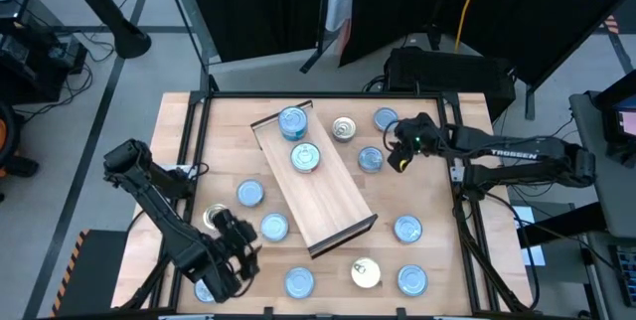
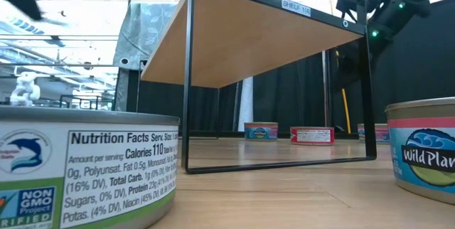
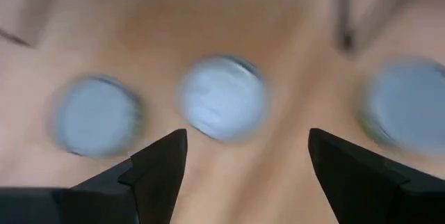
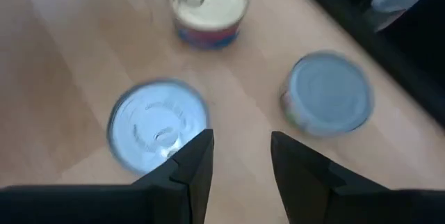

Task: Stack canned seafood by type on shelf
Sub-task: Stack the yellow-blue tuna can on top of the yellow-blue tuna cans on the shelf

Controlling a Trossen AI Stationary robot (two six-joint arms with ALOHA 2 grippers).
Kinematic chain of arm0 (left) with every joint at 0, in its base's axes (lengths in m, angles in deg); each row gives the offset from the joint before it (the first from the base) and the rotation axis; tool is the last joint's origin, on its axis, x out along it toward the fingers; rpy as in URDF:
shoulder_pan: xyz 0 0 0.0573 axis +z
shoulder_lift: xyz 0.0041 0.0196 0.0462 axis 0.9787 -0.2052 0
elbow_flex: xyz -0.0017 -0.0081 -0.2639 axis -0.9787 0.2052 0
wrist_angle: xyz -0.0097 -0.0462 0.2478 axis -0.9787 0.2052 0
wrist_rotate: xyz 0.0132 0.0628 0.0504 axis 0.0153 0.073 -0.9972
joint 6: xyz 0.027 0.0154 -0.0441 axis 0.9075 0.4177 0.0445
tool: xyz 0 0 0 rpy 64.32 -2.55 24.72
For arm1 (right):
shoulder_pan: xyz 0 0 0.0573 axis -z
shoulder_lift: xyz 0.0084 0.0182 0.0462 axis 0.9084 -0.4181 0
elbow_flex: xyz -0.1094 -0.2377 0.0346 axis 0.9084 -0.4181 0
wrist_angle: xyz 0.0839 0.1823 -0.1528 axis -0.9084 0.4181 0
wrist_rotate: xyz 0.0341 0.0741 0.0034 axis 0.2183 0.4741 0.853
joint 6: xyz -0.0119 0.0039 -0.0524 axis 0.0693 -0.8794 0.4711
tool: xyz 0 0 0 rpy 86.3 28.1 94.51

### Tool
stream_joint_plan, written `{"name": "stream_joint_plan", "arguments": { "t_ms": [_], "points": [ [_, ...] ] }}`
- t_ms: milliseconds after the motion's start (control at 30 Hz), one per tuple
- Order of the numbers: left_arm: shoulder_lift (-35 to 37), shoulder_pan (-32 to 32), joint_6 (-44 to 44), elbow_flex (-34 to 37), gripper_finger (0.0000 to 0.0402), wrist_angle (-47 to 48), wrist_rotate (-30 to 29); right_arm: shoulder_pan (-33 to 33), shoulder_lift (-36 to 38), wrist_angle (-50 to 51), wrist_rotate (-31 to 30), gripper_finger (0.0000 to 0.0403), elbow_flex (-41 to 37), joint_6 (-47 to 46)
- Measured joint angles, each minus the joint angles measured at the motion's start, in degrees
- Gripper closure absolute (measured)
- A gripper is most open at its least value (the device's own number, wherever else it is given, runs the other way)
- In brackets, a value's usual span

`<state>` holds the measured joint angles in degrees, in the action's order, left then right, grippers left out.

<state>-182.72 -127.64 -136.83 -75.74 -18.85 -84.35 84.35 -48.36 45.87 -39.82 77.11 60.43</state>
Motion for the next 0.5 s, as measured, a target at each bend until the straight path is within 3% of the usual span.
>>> {"name": "stream_joint_plan", "arguments": {
  "t_ms": [167, 267, 400, 500],
  "points": [
    [0.00, -2.23, 5.78, 0.00, 0.0112, -11.16, 13.91, 0.00, 0.03, -0.61, 1.21, 0.0266, -3.03, -1.50],
    [0.00, -4.10, -0.93, 0.00, 0.0137, -10.68, 22.77, 0.00, 0.07, -0.88, 1.21, 0.0266, -3.12, -0.40],
    [-0.02, -7.76, -12.97, 0.00, 0.0192, -8.71, 26.56, 0.00, 0.31, -2.32, 1.21, 0.0266, -3.12, -0.21],
    [-0.65, -10.39, -16.21, 0.00, 0.0240, -7.94, 27.27, -0.02, 0.31, -3.14, 1.19, 0.0266, -3.12, 0.26]
  ]
}}
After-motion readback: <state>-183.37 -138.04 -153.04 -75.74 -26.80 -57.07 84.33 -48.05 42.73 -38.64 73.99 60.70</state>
